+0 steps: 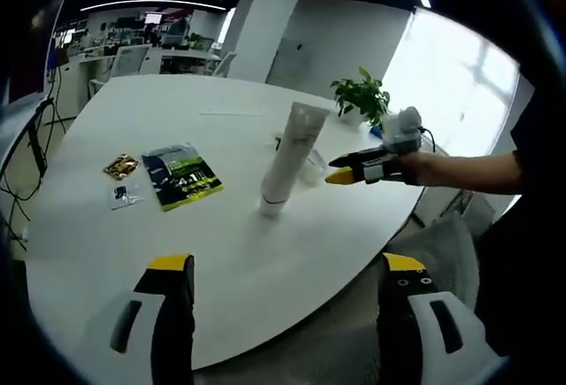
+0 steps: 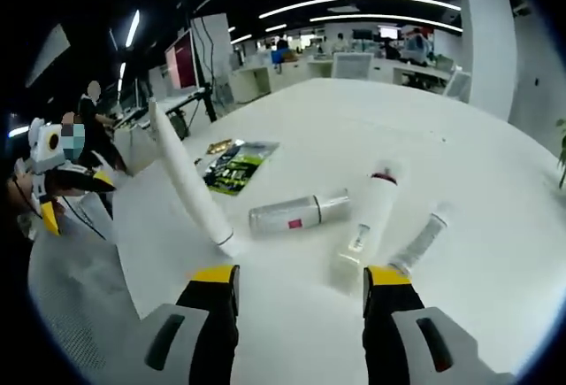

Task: Arrange the skincare products in the storage area until every visible bottle or jar stands upright without overlapping.

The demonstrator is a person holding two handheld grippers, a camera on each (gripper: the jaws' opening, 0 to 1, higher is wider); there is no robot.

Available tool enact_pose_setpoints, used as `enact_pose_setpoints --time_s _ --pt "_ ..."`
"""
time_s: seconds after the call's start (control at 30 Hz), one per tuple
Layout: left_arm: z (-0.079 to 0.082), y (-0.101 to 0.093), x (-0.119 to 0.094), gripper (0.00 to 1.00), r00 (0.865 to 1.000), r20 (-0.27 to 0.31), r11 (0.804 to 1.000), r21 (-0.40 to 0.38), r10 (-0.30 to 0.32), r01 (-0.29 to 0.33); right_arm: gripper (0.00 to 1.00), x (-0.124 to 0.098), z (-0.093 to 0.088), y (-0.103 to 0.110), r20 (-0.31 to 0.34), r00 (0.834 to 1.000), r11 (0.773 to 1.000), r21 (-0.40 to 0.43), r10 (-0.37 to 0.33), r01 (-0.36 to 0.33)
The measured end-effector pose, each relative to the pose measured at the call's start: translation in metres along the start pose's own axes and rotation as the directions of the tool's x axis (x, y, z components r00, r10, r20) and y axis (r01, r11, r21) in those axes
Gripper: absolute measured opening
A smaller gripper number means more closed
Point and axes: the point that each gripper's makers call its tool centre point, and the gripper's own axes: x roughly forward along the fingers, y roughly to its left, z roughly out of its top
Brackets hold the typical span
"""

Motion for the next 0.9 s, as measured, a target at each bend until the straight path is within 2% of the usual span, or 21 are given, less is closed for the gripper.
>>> enact_pose_setpoints --time_s 0.27,0.43,0.73,0.8,0.83,0.9 --pt "-0.002 -0.001 0.002 0.79 1.0 -0.018 1.0 -0.003 -0.008 0.008 0.54 0.018 0.01 -0.008 -0.033 0.999 1.0 -0.014 -0.024 0.024" --pt "-0.003 0.001 0.004 0.78 1.0 -0.027 1.0 -0.005 -0.011 0.01 0.51 0.028 0.006 -0.021 -0.087 0.995 0.998 -0.031 -0.055 0.052" --pt "-0.004 0.002 0.007 0.79 0.999 -0.03 1.0 -0.018 -0.016 0.015 0.47 0.043 0.011 -0.034 -0.12 0.99 0.997 -0.047 -0.072 0.067" --pt "-0.004 0.002 0.007 0.78 0.999 -0.031 1.0 -0.021 -0.016 0.015 0.45 0.048 0.012 -0.039 -0.143 0.986 0.995 -0.052 -0.087 0.08" --pt "-0.004 0.002 0.007 0.78 0.999 -0.031 1.0 -0.021 -0.016 0.015 0.44 0.048 0.008 -0.044 -0.183 0.977 0.992 -0.079 -0.113 0.1" --pt "-0.004 0.003 0.007 0.78 0.999 -0.03 1.0 -0.024 -0.016 0.016 0.41 0.055 0.012 -0.048 -0.192 0.975 0.991 -0.089 -0.114 0.099"
